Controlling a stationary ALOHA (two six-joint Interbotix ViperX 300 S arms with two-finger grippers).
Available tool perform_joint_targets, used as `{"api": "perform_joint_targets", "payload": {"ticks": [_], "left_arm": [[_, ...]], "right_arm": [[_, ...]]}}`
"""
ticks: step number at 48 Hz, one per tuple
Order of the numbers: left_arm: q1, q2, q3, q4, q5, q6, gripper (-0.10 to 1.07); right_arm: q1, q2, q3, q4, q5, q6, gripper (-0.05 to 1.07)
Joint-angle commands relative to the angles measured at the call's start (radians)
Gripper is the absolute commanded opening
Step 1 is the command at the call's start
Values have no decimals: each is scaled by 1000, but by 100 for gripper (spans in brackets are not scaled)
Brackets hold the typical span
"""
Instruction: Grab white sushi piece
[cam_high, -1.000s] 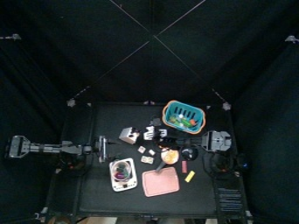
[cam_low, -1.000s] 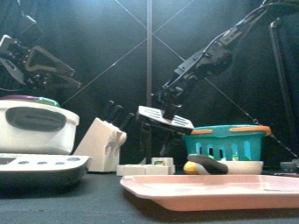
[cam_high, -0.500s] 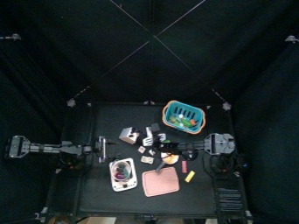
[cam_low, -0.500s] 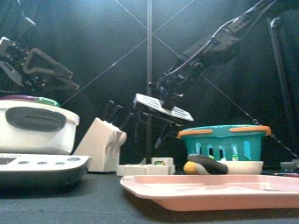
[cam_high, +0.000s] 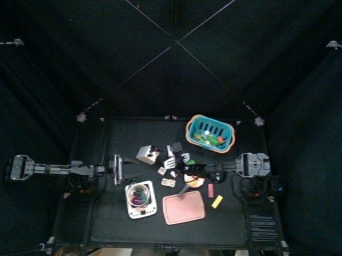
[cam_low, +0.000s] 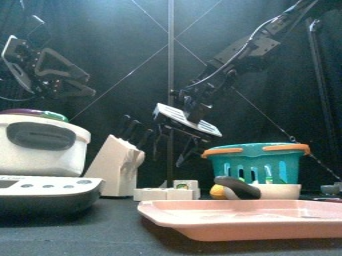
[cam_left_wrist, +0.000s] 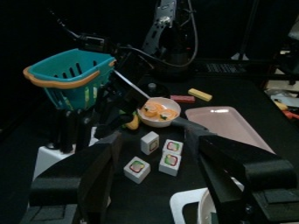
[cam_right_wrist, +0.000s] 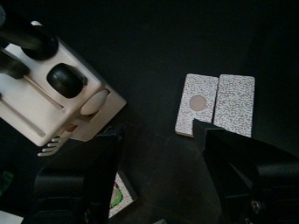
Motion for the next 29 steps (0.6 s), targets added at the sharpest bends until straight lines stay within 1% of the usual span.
{"api": "perform_joint_targets", "payload": {"ticks": [1, 11, 18, 25, 29], "left_arm": [[-2, 6, -32, -21, -11, 0, 94], [-14, 21, -51, -64, -11, 0, 94], [-49, 54, -81, -71, -12, 0, 94], [-78, 117, -129, -71, -14, 2, 94], [-81, 155, -143, -69, -12, 2, 94]], "right_arm": [[-2, -66, 5, -9, -6, -2, 94], [-5, -110, 44, -37, -43, -2, 94], [-5, -141, 86, -66, -94, -2, 94], [-6, -189, 147, -143, -195, -2, 94], [-6, -233, 195, -187, -247, -2, 94]]}}
